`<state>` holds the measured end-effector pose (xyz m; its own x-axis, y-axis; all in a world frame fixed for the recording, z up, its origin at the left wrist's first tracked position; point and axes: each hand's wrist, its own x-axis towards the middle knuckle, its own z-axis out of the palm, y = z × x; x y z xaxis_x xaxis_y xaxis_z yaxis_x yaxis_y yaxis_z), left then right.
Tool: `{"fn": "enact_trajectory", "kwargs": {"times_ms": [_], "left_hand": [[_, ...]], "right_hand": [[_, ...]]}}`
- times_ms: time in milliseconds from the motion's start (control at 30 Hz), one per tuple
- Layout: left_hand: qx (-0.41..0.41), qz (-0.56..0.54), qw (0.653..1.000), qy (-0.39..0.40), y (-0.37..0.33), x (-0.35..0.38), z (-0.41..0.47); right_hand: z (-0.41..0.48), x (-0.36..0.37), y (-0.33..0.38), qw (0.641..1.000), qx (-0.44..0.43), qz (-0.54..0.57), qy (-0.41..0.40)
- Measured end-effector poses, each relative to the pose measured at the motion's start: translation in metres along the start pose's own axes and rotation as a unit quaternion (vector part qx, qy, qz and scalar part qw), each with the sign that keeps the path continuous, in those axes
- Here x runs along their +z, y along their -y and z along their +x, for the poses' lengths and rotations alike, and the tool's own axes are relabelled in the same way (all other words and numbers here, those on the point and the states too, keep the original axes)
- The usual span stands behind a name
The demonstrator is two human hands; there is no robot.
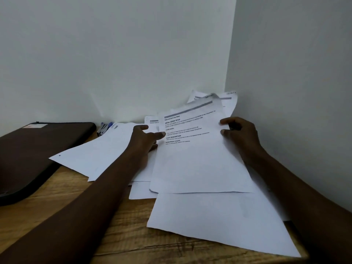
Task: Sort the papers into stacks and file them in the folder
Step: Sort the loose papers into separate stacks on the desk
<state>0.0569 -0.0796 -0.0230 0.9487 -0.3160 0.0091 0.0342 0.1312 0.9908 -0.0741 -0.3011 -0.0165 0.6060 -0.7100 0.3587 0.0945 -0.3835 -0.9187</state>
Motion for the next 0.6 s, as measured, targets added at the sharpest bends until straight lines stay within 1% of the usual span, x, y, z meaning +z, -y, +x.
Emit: {"fn": "enact_trajectory", "kwargs": {"times_ms": [67, 233, 300, 367, 433, 500, 533, 600], "left_hand": [[-0.005, -0.022, 1.000, 0.020, -0.004, -0.004, -0.004], [-0.016, -0.058, 0.997, 0.041, -0.012, -0.012, -0.006], [-0.023, -0.063, 0.996, 0.064, -0.012, -0.014, -0.006], [-0.018, -0.027, 0.994, 0.101, -0.010, -0.013, -0.007], [-0.006, 0.003, 0.993, 0.120, -0.009, -0.014, -0.005], [0.012, 0.025, 0.994, 0.101, -0.010, -0.018, 0.001], [0.018, 0.033, 0.996, 0.086, -0.011, -0.021, 0.005], [0.015, 0.053, 0.996, 0.066, -0.014, -0.028, 0.013]], "right_hand": [[0.001, -0.002, 0.002, 0.999, 0.016, 0.050, 0.008], [0.003, -0.005, 0.004, 0.993, 0.035, 0.109, 0.030], [0.004, -0.005, 0.002, 0.995, 0.033, 0.088, 0.025], [0.004, -0.002, 0.000, 0.998, 0.031, 0.048, 0.027], [0.003, 0.002, -0.003, 0.996, 0.055, 0.068, 0.036], [0.001, 0.005, -0.005, 0.987, 0.096, 0.126, 0.037], [0.001, 0.004, -0.006, 0.986, 0.101, 0.129, 0.035], [0.004, -0.001, -0.011, 0.991, 0.099, 0.082, 0.030]]}}
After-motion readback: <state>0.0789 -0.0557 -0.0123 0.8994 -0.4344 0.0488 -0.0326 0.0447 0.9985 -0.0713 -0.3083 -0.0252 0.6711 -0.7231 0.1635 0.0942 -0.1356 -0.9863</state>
